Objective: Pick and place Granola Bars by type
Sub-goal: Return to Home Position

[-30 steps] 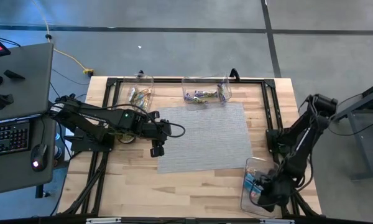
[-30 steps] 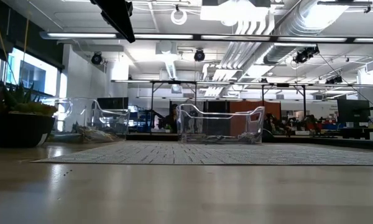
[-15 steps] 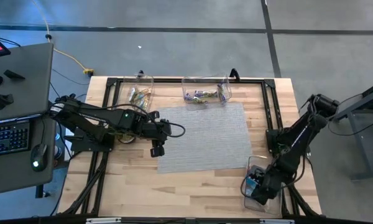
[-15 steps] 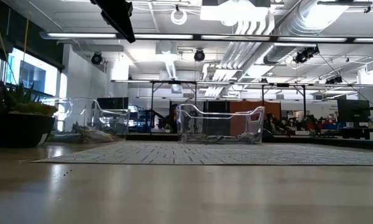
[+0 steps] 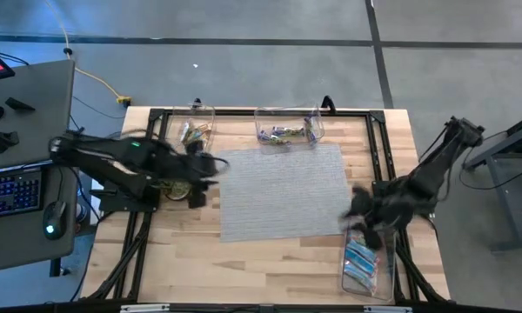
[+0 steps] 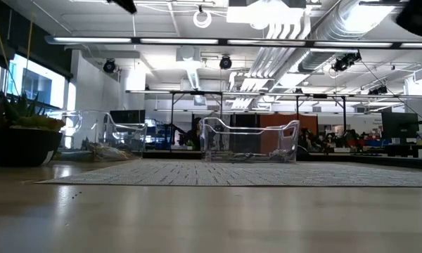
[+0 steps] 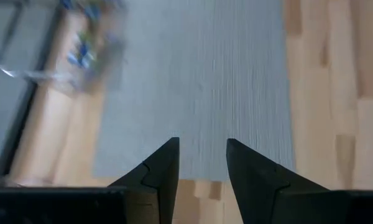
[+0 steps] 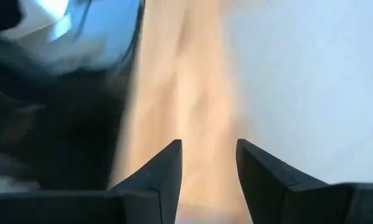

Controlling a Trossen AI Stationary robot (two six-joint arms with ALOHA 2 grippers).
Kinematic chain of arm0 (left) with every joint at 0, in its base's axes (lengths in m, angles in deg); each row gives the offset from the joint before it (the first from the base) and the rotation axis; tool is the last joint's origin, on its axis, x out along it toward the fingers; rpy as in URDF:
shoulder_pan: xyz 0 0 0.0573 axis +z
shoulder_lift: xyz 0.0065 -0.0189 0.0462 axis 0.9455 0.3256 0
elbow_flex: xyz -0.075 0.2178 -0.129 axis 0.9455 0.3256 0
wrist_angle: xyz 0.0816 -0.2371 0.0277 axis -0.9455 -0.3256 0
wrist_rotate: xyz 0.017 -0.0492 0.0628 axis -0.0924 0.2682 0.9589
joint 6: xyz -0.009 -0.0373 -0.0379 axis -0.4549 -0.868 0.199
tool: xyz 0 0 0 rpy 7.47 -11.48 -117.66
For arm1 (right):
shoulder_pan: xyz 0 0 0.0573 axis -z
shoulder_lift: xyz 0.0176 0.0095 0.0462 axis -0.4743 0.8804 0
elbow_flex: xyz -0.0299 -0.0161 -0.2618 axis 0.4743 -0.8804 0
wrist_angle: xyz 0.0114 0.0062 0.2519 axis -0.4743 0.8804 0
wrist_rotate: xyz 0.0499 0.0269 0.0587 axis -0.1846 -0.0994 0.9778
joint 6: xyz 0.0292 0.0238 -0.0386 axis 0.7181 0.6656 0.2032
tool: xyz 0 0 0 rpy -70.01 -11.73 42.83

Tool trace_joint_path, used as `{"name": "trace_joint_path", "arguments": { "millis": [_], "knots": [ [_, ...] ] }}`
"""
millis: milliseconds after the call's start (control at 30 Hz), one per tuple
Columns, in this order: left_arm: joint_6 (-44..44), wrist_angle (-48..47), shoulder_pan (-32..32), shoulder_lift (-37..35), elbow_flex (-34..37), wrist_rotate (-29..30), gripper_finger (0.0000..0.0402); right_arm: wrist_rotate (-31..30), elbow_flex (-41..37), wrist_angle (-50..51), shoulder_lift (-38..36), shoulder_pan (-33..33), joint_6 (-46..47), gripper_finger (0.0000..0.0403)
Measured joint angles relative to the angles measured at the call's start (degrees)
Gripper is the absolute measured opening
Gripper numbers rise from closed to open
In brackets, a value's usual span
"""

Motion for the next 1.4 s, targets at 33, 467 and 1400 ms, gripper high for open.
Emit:
{"name": "trace_joint_path", "arguments": {
  "millis": [33, 467, 1400],
  "knots": [
    [0.8, 0.2, 0.0, -2.0, 0.0, 0.5, 0.0127, -5.7, 0.1, -0.2, -2.4, 0.8, -8.6, 0.0134],
    [25.4, 25.9, 2.1, -28.6, 25.9, -11.1, 0.0127, -29.6, -1.0, -6.8, -21.4, 3.9, -45.5, 0.0134],
    [22.8, 57.7, 22.6, -59.1, 62.3, -31.1, 0.0127, -15.7, -36.6, -40.3, -51.1, 5.7, -64.4, 0.0134]
  ]
}}
